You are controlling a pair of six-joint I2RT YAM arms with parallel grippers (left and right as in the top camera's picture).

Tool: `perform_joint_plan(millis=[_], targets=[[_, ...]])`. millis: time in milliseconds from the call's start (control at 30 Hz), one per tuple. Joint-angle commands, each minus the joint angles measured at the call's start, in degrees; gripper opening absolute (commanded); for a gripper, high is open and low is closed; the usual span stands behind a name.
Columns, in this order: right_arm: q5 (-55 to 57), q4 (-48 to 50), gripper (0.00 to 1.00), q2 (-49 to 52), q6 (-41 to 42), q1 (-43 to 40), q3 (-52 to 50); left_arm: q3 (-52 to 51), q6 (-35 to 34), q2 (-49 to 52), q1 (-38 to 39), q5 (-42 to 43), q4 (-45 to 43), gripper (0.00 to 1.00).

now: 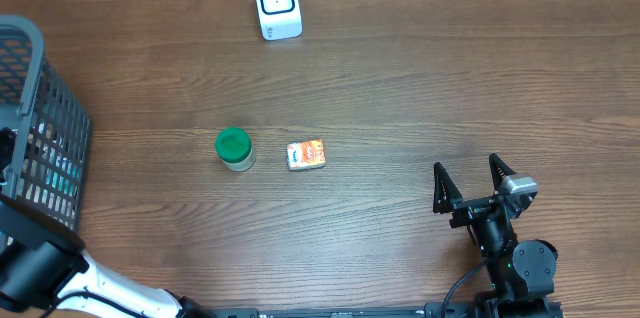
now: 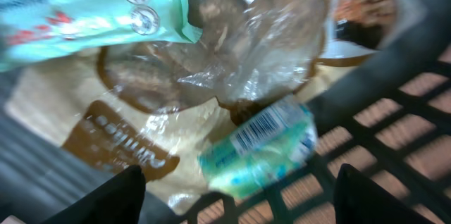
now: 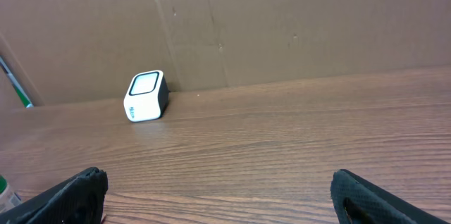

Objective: Scan the item barcode
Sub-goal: 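Grasp the light-blue package in the basket and lift it out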

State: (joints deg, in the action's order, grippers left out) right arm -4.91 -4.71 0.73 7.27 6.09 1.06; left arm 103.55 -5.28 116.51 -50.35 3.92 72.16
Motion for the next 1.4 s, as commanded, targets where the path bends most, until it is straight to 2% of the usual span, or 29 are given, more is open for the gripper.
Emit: perform_joint_plan(millis=[0, 400, 533, 733, 1233, 1300, 1367], targets=[[0.55, 0.24, 1.0, -0.57, -0.04, 0.28, -0.59, -0.44, 2.23, 3.54, -0.15, 0.61, -0.07, 0.67], [0.55, 0.24, 1.0, -0.57, -0.07, 0.28, -0.59, -0.66, 5.16, 8.0, 0.66, 2.14, -0.44, 0.66], [0.55, 0.24, 1.0, -0.57, -0.07, 0.28, -0.59, -0.66, 5.16, 8.0, 0.98, 2.1, -0.44, 0.6], [0.55, 0.24, 1.0, -0.57, -0.07, 0.28, -0.59, -0.85, 5.09, 8.0, 1.18, 2.12, -0.46, 0.44], [0.55, 0.24, 1.0, -0.57, -0.07, 0.28, -0.59, -7.21, 5.09, 8.02, 3.39, 1.38, -6.08, 0.46], [0.57, 0.24, 1.0, -0.57, -0.07, 0.28, -0.59, -7.87, 5.09, 8.02, 3.26, 1.38, -6.45, 0.4], [0.57, 0.24, 1.0, -0.57, -0.07, 0.28, -0.59, -7.93, 5.09, 8.02, 3.23, 1.4, -6.62, 0.27]])
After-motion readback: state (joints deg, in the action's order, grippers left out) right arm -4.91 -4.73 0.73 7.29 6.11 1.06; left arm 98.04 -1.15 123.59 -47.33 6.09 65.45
